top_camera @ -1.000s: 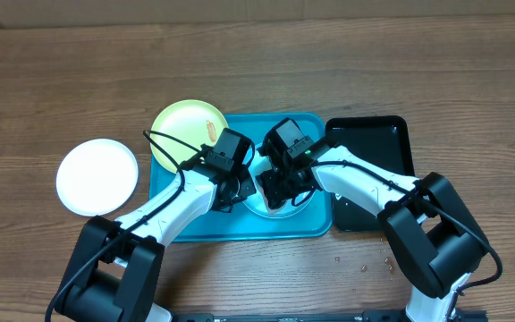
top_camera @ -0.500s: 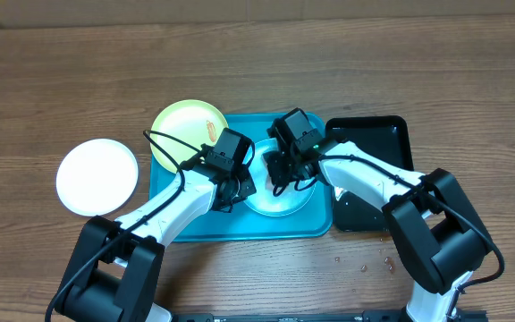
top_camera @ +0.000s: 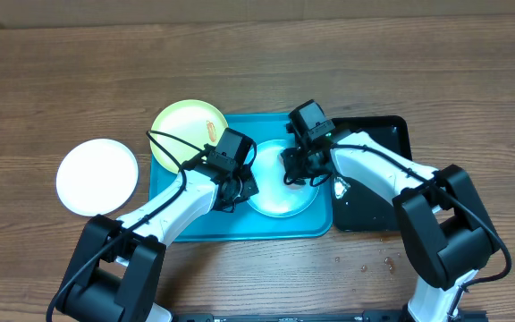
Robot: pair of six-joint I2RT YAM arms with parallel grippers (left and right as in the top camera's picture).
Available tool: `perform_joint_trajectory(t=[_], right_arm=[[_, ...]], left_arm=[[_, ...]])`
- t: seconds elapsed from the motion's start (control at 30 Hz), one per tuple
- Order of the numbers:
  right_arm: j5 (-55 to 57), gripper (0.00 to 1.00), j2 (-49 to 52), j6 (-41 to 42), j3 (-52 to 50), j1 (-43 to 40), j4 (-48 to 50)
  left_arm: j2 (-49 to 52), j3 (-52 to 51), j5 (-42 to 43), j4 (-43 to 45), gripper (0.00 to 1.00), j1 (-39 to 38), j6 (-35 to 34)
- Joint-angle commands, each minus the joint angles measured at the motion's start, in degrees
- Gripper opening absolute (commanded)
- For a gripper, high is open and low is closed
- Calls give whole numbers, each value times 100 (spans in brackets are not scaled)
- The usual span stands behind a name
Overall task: Clean dirty plates on tray and stack at the side
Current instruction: 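Scrub light-blue plate with sponge in right gripper while left holds, then drop sponge into black tray and raise right gripper away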
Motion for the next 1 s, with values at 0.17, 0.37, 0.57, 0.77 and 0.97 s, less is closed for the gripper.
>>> perform_joint_trajectory(t=[0.17,0.37,0.57,0.77,0.97], right_arm=[[122,4,101,-192,579,-205,-833],[-402,4,-111,-197,1377,-205,-1615],[-85,4,-492,-195,2035,-367,-2599],[678,4,-612,-192,2028,-909,-3281],[1353,4,-584,-192,1585,-1497,-3464]], left_arm=[[133,-7,-103,-105,4,-2,133],[133,-7,-107,-105,4,-2,136],[133,-7,-107,-105,4,-2,205],[133,-7,-105,-105,4,-2,243],[133,-7,-103,-85,4,-2,240]])
